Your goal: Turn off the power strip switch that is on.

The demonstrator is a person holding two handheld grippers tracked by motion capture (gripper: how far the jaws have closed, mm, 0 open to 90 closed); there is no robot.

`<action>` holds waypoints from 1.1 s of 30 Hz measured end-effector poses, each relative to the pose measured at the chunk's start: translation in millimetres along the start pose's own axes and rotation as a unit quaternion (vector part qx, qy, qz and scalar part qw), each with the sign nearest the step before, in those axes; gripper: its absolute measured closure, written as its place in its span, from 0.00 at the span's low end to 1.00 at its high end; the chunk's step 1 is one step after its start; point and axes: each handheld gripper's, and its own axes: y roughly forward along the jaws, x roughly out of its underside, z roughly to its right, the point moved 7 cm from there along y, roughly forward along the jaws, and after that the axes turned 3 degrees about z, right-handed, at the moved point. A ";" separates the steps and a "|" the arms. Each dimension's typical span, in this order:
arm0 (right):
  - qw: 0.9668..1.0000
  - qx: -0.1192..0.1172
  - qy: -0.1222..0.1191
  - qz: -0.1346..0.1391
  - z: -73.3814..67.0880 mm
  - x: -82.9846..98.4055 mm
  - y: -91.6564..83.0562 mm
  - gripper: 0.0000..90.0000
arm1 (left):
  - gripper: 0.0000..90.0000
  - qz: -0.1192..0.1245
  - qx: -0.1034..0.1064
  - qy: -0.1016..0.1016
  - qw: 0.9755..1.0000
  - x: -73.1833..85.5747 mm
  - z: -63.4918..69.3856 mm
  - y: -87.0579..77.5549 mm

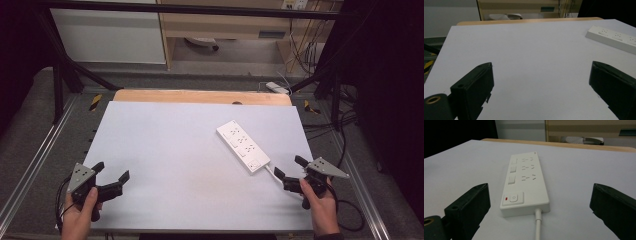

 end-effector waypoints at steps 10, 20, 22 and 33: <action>1.000 0.002 0.001 0.011 -6.7 -4.9 0.5 0.03 | 0.06 0.001 0.002 0.004 1.000 0.2 0.7 0.3; 1.000 0.005 0.001 0.009 -16.2 -21.2 7.1 0.02 | 0.06 -0.001 0.007 0.006 1.000 1.2 1.6 1.4; 1.000 0.007 0.009 0.003 -16.7 -24.3 11.3 0.02 | 0.06 -0.002 0.008 0.005 1.000 1.5 1.9 2.0; 1.000 0.008 0.010 -0.002 -18.8 -50.9 36.3 0.03 | 0.06 -0.007 0.010 0.004 1.000 3.2 2.4 3.1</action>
